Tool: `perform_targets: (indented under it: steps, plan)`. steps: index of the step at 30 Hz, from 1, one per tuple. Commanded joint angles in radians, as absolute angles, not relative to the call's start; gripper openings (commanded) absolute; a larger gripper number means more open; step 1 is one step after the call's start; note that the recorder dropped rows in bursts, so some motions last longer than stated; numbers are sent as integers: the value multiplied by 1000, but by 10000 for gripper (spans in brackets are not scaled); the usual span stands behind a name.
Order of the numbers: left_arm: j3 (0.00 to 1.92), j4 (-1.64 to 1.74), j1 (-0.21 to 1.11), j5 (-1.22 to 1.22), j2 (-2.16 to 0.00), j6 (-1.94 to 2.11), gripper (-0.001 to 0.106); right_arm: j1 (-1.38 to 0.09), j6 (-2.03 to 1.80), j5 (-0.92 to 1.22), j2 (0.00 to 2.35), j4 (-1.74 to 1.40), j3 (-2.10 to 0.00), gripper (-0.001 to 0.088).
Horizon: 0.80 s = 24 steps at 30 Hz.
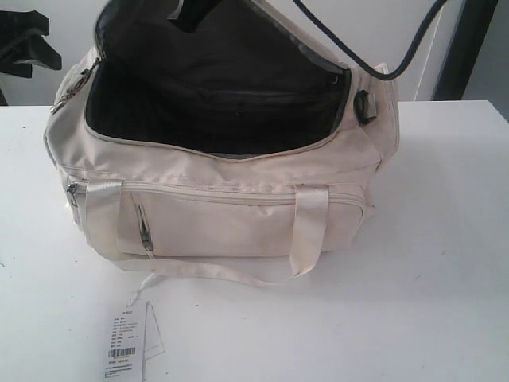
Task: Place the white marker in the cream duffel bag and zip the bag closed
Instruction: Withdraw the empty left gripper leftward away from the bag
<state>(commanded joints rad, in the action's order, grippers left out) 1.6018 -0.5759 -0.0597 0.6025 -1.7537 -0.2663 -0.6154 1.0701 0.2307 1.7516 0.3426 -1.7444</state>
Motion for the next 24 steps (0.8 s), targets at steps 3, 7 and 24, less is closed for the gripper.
perform_targets:
  steps: [3,7,24]
  plan:
    - [1634,-617,-60,600,-1792,-266,565,-615,1070,231,1752,343,-1744,0]
    - [1680,-671,-60,600,-1845,-268,565,-615,1070,231,1752,343,-1744,0]
    - [1717,-812,-58,664,-1961,-377,5,-615,1070,231,1752,343,-1744,0]
